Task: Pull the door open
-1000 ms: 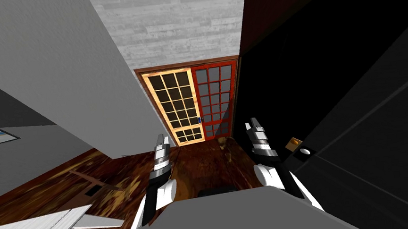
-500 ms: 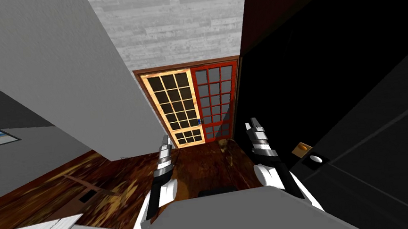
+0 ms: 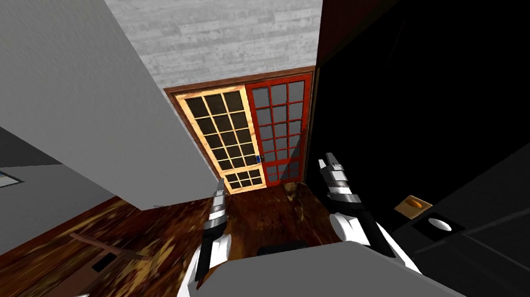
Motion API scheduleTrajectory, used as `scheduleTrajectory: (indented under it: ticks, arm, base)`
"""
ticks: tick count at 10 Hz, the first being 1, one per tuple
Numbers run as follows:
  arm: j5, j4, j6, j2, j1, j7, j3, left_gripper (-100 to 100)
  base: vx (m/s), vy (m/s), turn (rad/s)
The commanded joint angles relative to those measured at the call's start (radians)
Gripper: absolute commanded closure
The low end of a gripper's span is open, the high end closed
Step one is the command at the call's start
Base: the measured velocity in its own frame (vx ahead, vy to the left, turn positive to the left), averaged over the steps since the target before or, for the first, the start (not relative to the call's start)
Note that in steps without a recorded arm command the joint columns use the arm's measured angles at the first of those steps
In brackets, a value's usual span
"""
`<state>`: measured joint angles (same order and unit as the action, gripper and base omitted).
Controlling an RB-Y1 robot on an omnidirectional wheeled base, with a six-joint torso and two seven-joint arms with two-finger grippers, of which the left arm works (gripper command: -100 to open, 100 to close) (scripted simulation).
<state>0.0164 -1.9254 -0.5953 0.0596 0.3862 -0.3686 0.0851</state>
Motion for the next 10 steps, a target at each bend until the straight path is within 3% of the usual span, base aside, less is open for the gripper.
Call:
scheduleTrajectory:
  ticks: [1, 10]
  arm:
    - [0.006, 0.04, -0.008, 0.009, -0.016, -0.027, 0.004, -100]
    - [0.042, 0.236, -0.057, 0.041, -0.069, -0.166, 0.013, -100]
  base:
    - [0.125, -0.034, 0.011]
    - [0.1, -0.033, 0.015]
